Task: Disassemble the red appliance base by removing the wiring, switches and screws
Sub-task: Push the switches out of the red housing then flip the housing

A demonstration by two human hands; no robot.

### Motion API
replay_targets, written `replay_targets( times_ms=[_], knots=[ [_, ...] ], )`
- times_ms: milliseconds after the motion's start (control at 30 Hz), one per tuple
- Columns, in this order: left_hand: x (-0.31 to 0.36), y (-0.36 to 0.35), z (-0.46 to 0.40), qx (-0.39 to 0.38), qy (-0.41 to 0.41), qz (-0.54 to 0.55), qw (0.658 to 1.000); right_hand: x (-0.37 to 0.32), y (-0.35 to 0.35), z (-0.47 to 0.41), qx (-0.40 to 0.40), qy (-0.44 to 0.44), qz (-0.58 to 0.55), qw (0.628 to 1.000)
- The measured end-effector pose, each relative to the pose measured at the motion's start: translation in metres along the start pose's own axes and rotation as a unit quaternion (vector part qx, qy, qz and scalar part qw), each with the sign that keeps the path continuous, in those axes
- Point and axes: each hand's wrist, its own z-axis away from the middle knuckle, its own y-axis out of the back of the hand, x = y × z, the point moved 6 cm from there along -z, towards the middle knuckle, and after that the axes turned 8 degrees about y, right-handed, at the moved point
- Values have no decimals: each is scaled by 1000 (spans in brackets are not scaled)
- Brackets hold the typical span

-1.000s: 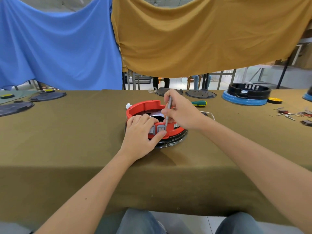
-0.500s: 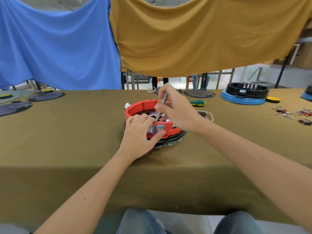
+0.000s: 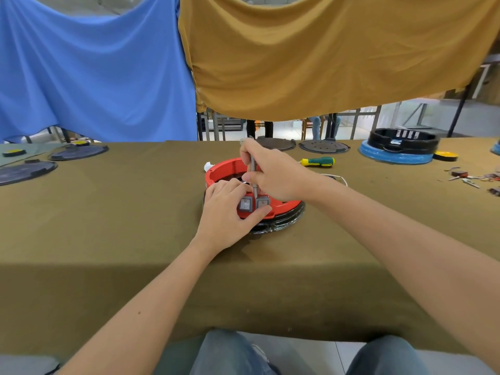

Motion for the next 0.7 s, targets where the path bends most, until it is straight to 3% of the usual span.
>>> replay_targets(
  times_ms=[233,500,700],
  knots=[
    [0,2,0,1,5,8,1000,-1,0,-13,-60,-26,1,998],
    [-4,-2,-1,-2,5,-11,1000,-2,-1,8,6,24,-1,1000],
    [-3,-1,0,-1,2,3,1000,-1,-3,-9,-62,-12,32,998]
  ],
)
